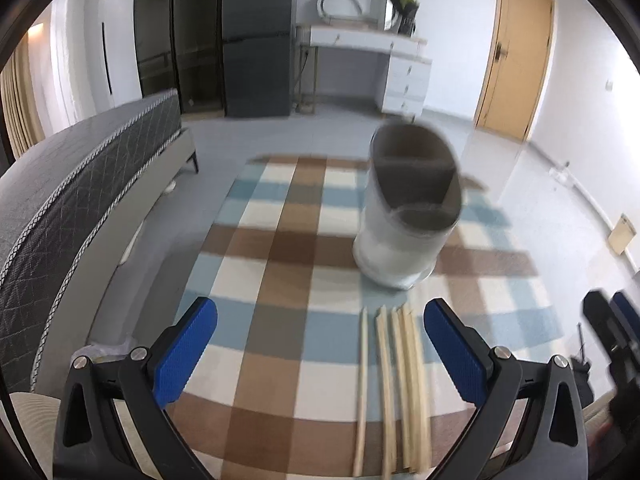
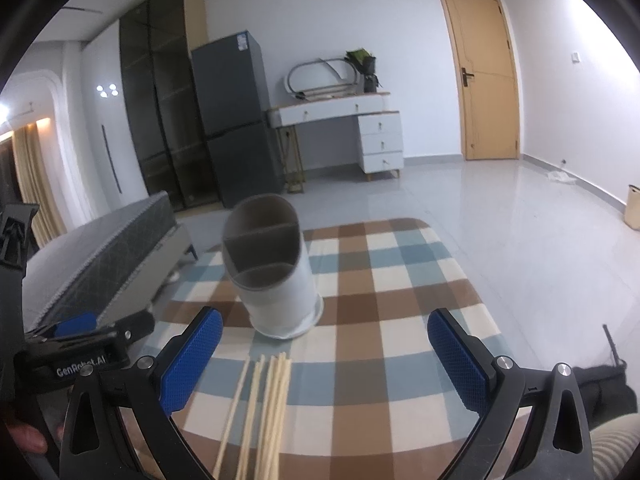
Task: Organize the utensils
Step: 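Lower the left gripper and grasp a wooden chopstick while the right gripper grasps another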
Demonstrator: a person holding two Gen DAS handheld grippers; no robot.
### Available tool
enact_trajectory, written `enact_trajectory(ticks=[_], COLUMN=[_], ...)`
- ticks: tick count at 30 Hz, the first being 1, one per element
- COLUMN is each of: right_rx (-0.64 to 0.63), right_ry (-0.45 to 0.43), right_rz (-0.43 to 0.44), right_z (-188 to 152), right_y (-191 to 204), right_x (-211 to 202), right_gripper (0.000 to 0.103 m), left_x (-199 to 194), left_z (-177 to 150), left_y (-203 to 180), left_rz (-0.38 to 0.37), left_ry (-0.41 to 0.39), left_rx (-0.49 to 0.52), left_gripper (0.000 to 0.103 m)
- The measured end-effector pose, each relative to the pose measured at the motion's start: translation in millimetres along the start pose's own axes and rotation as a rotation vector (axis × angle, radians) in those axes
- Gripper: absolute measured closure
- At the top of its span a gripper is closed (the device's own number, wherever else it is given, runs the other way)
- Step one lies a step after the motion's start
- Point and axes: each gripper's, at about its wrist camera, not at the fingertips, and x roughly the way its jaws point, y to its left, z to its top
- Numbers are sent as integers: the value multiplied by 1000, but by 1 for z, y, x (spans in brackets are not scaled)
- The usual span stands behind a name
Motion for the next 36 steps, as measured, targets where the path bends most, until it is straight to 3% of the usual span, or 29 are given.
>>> enact_trajectory(ticks=[10,14,22,26,32,35,36], right_rx=[55,75,136,164,182,183,181], right_ry=[112,138,191,204,217,227,231], right_rz=[-14,-12,6,12,20,20,19], right_z=[-1,0,0,2,1,0,-1], right_y=[-12,-16,-30,-35,-38,-38,-39], right_x=[47,59,74,78,81,83,84], right_gripper=[0,0,0,0,0,0,0], left_x=[78,91,109,118,116,118,116], left_z=[-28,-31,-28,-32,-27,-23,-23], left_y=[0,-9,-26,-31,-39,-50,-53], left_rz=[21,19,13,38,3,-30,-41], left_ry=[347,390,417,450,423,408,404], left_rx=[40,67,93,113,106,132,140], left_gripper=[3,3,17,36,48,73,87])
